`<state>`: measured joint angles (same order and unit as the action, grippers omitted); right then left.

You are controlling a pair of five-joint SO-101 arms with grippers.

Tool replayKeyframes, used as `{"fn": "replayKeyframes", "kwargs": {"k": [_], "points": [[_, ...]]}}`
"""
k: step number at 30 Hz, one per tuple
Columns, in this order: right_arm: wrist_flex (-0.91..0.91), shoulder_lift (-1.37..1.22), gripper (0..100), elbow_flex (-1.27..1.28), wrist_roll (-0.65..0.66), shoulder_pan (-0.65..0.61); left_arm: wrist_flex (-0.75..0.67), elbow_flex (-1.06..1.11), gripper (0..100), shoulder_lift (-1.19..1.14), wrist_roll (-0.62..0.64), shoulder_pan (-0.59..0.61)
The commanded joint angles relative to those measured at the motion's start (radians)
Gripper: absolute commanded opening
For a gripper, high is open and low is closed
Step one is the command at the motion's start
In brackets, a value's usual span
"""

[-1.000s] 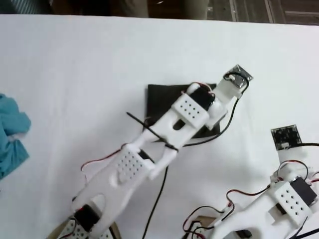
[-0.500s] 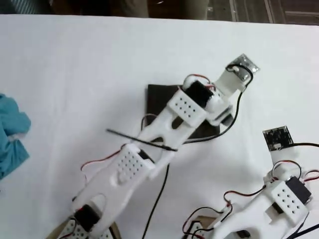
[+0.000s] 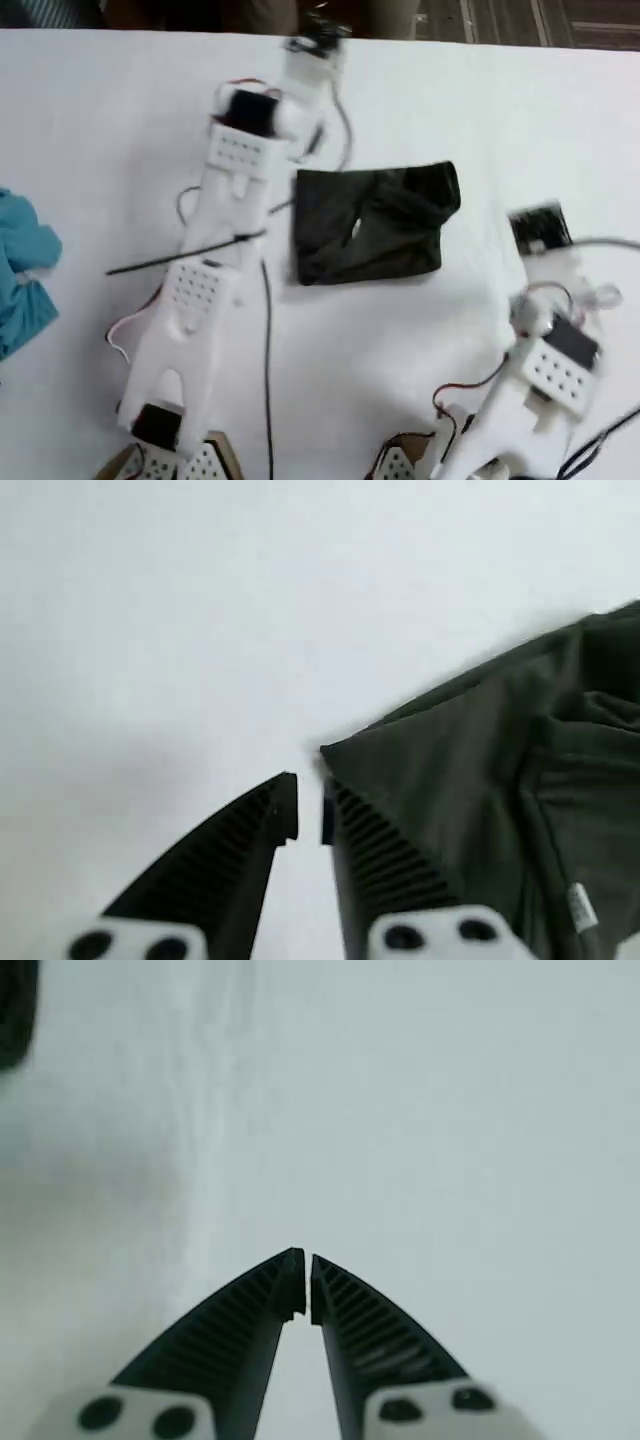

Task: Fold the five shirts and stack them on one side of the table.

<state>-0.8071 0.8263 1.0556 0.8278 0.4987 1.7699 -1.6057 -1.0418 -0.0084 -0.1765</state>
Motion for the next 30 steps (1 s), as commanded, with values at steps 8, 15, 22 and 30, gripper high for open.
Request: {"fn": "replayKeyframes", "kwargs": {"k": [8, 15, 22, 30], "points": [[-0.154, -0.725, 2.2, -0.684, -0.112, -0.338, -0.017, 0.248, 2, 0.046, 0.028, -0.025], [-0.414, -1.110, 2.2, -1.094, -0.112, -0.453, -0.130, 0.390, 2, -0.034, 0.032, -0.020], [-0.602, -1.282, 2.2, -1.399, -0.112, -0.545, -0.126, 0.390, 2, -0.123, 0.135, -0.020], [-0.710, -1.389, 2.2, -1.493, -0.112, -0.567, -0.130, 0.390, 2, -0.155, 0.137, -0.012]]}}
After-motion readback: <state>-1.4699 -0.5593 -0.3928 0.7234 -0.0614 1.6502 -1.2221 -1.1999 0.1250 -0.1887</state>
